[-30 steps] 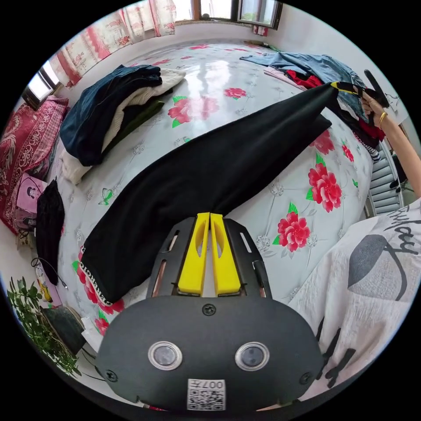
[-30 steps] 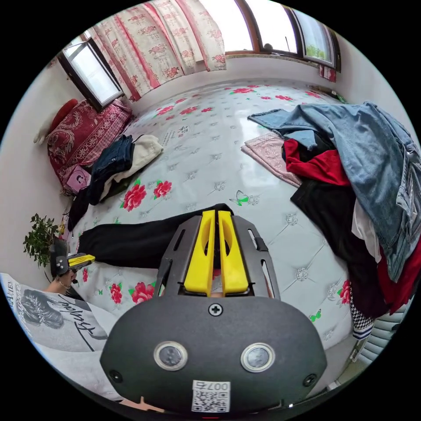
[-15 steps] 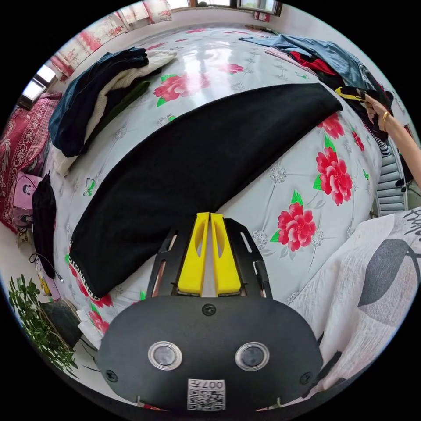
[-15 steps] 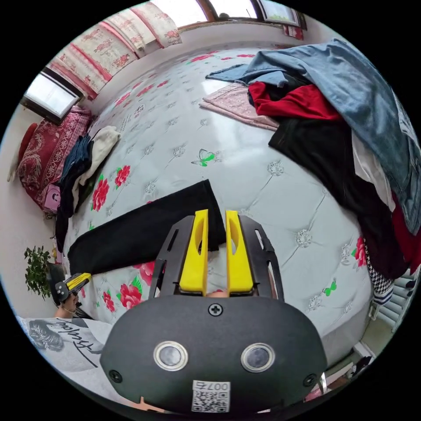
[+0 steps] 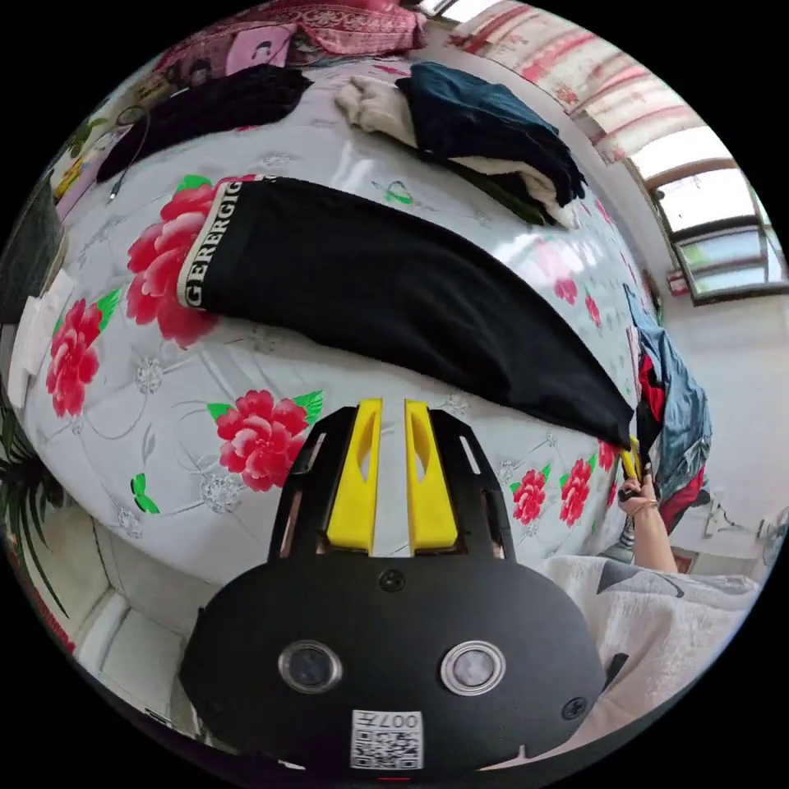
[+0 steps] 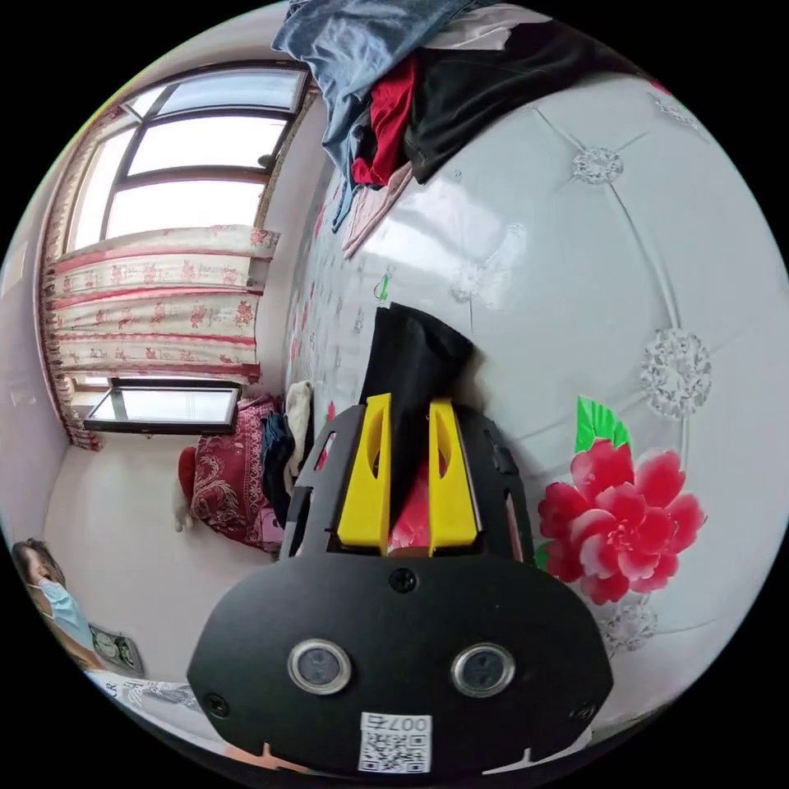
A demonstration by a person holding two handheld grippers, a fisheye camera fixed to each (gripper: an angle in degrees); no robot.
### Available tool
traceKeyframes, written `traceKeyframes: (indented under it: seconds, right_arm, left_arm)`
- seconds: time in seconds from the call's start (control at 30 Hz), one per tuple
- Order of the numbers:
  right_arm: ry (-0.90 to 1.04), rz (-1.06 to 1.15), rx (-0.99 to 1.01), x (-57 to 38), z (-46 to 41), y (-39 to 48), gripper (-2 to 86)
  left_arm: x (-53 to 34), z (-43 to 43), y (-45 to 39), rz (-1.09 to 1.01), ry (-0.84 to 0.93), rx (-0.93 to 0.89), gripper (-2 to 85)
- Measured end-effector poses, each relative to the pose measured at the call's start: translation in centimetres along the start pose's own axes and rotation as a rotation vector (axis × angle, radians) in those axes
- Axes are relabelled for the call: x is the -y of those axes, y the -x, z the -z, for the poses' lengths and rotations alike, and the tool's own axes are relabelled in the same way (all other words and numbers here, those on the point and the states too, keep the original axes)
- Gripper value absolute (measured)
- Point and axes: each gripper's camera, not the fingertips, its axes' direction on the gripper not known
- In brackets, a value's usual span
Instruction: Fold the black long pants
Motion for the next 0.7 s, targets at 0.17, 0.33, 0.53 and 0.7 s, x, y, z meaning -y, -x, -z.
traceKeyframes:
  seconds: [0.17,0.33,0.53,0.7]
  right_arm:
    - [0.118,0.378,0.052,-3.4,-4.1,11.2,0.4]
    - [0.419,0.979,-0.005,-16.4,-10.9,23.1,1.7]
    - [0.834,1.261,-0.263,-31.9,-21.4,21.6,7.2]
    - [0.793,1.227,-0.258,-32.0,-19.4,19.9,7.7]
  left_arm:
    - [1.1,2.1,6.1,0.191,-0.124,-0.029,9.5]
    - [2.9,1.9,11.2,0.352,-0.189,-0.167,10.6]
    - [3.6,1.0,14.0,0.437,-0.212,-0.237,5.9]
    - [4.4,5.3,7.4,0.07,-0.304,-0.199,3.3]
